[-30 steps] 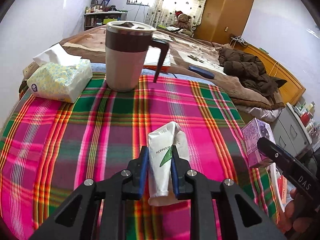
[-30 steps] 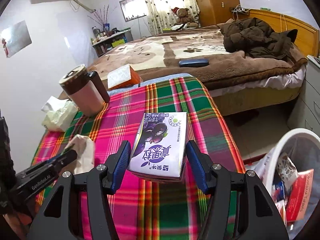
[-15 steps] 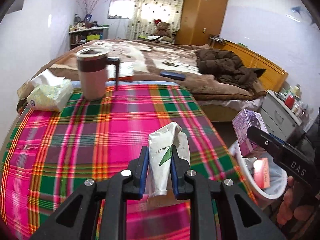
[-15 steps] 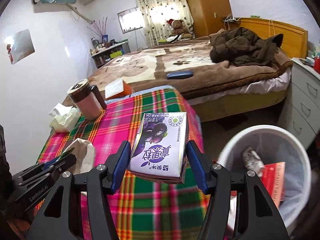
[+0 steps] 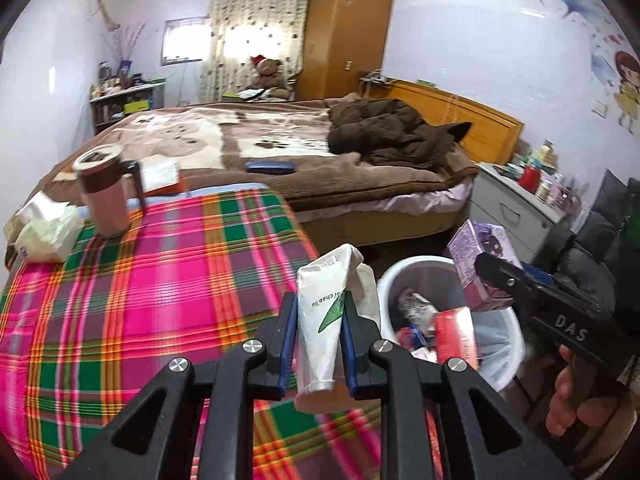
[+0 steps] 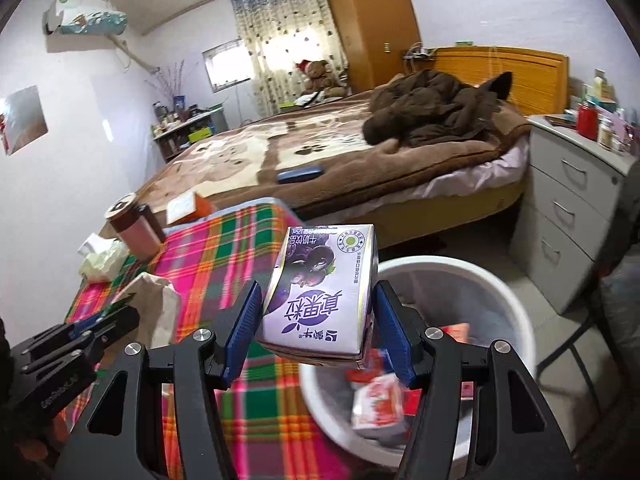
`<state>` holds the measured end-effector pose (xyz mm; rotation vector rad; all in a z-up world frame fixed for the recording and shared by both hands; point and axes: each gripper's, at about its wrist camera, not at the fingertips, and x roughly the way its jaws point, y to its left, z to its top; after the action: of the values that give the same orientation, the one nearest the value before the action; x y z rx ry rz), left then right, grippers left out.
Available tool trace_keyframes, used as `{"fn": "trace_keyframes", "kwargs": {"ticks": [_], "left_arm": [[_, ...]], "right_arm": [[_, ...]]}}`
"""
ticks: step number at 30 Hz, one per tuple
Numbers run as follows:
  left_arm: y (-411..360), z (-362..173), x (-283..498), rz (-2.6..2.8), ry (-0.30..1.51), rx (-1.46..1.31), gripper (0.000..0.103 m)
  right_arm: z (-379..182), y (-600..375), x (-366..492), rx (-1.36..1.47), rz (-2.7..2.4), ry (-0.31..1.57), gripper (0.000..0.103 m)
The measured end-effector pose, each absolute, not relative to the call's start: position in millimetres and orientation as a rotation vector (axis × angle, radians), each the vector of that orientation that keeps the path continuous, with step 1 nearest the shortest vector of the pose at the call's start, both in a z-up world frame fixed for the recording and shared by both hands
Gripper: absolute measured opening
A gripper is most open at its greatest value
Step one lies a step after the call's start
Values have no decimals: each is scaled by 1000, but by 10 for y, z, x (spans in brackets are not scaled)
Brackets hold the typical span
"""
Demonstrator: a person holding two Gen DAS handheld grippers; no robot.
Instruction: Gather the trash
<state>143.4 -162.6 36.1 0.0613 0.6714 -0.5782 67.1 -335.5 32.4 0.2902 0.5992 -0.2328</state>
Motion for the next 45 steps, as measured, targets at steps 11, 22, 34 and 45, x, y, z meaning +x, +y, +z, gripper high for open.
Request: {"fn": "trace_keyframes", "kwargs": {"ticks": [11, 22, 34, 45], "left_arm": [[-2232, 175, 1250, -670, 715, 70, 21], [-2695, -102, 1194, -672, 783, 110, 21], [-2612, -80, 1071, -641, 766, 102, 60], [-2257, 52, 704, -497, 644, 142, 69]], "right_arm": [[150, -3830, 523, 258, -290, 661, 59], [-197, -4215, 553, 248, -286, 764, 60], [-171, -4224, 407, 277, -271, 726, 66], [16, -3878, 91, 211, -256, 615, 66]]}}
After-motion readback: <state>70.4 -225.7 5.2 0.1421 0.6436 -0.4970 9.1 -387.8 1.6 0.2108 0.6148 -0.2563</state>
